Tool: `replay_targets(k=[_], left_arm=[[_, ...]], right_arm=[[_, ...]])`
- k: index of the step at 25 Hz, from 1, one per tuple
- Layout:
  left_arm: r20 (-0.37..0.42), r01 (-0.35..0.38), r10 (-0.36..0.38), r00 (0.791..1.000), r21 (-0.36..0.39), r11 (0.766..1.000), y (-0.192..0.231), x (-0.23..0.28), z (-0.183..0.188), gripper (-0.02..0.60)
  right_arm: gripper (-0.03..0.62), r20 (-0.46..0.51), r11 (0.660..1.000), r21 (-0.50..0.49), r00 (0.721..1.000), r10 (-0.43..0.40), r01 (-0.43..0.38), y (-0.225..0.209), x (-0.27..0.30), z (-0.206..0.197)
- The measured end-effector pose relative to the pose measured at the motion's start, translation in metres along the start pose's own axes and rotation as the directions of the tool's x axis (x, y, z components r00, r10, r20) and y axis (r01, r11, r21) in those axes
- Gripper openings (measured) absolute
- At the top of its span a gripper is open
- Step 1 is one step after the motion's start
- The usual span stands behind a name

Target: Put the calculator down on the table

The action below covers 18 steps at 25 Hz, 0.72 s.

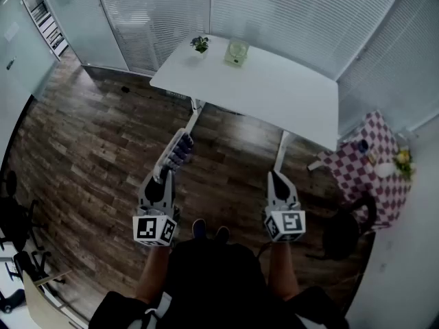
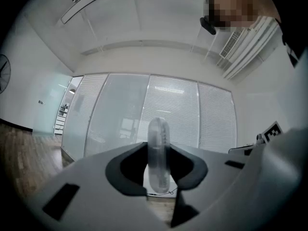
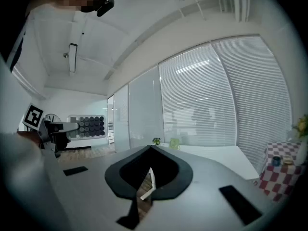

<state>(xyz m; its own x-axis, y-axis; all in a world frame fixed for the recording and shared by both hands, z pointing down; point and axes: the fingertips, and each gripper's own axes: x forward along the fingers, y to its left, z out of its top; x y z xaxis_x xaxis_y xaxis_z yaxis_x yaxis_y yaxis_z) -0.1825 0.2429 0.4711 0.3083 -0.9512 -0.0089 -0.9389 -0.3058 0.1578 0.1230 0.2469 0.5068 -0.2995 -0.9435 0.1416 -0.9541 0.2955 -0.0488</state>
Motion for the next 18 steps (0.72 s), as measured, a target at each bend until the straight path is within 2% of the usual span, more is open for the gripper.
replay_targets(k=[12, 18], left_arm=[[0.007, -0.01, 0.01, 1.0, -0.005, 1.0, 0.008, 0.004, -0.003, 0.1], [-0.002, -0.007, 0.007, 1.0, -0.009, 1.0, 0.0, 0.008, -0.004, 0.1]], right_arm=[[0.004, 0.005, 1.0, 0.01, 1.0, 0.013, -0.013, -0.002, 0.003, 0.003], [0.005, 0.053, 1.0, 0.017, 0.999, 0.003, -0.004, -0.012, 0.0, 0.006]])
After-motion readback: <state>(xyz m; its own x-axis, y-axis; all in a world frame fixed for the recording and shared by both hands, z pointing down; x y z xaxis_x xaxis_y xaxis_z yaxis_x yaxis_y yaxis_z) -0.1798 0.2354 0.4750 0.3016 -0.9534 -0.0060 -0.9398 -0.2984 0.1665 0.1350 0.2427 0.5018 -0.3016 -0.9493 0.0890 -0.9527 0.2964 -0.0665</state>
